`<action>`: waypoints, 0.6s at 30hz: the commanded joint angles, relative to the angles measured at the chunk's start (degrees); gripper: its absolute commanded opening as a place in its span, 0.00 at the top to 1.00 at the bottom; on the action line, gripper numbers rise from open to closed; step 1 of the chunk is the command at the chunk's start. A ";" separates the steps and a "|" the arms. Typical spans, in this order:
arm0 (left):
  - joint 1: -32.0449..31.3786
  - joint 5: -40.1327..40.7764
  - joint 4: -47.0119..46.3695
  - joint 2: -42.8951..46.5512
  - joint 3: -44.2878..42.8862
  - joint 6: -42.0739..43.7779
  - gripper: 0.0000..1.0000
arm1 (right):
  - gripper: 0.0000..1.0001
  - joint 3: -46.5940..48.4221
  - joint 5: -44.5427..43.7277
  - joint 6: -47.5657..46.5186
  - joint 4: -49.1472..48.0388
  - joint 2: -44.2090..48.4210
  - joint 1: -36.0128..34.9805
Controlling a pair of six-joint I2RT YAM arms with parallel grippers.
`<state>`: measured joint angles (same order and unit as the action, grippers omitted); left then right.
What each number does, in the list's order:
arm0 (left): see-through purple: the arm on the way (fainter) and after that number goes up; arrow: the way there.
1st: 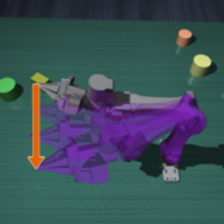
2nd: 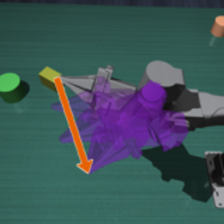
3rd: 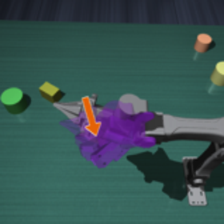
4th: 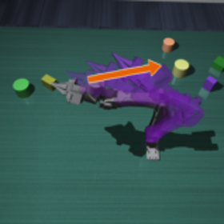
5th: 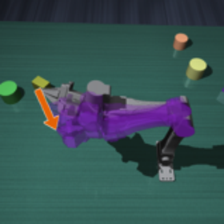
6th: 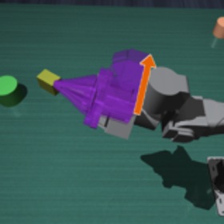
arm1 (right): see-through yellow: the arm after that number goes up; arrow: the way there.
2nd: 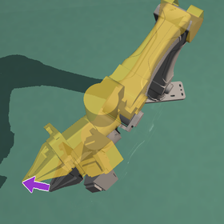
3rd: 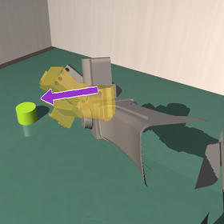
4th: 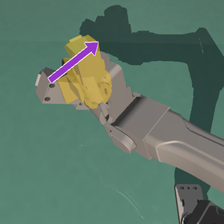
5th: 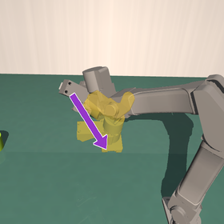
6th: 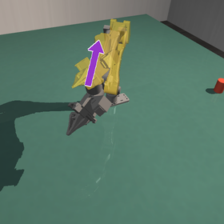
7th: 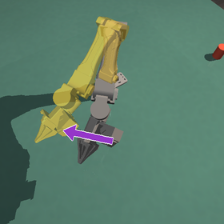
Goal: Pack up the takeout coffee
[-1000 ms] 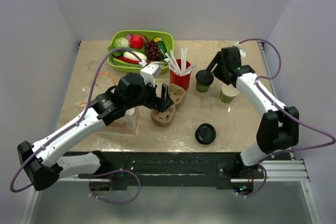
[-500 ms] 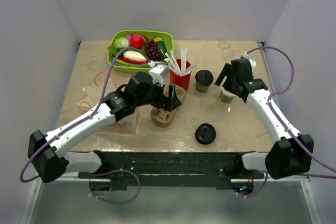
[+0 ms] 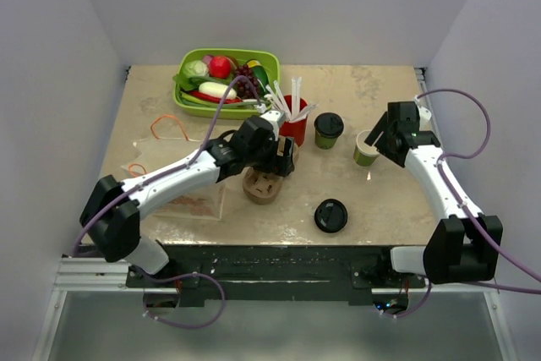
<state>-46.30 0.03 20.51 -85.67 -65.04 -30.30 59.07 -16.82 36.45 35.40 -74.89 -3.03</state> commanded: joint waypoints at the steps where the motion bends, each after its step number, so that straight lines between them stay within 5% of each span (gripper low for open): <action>1: -0.45 4.71 -0.65 -6.24 -6.76 4.20 0.16 | 0.21 -0.80 -1.20 -0.06 0.11 3.70 -0.05; 6: -0.72 5.06 -2.76 -11.71 -9.67 10.77 0.35 | 0.21 -1.50 0.29 -1.55 0.46 3.97 -0.05; 18: -0.72 1.81 -3.02 -17.16 -11.43 17.21 0.57 | 0.21 -1.59 0.65 -4.01 0.37 4.75 -0.14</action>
<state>-46.70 2.90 19.73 -102.26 -73.87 -15.57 57.12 -15.59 34.00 36.10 -71.92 -3.03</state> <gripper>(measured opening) 0.450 0.788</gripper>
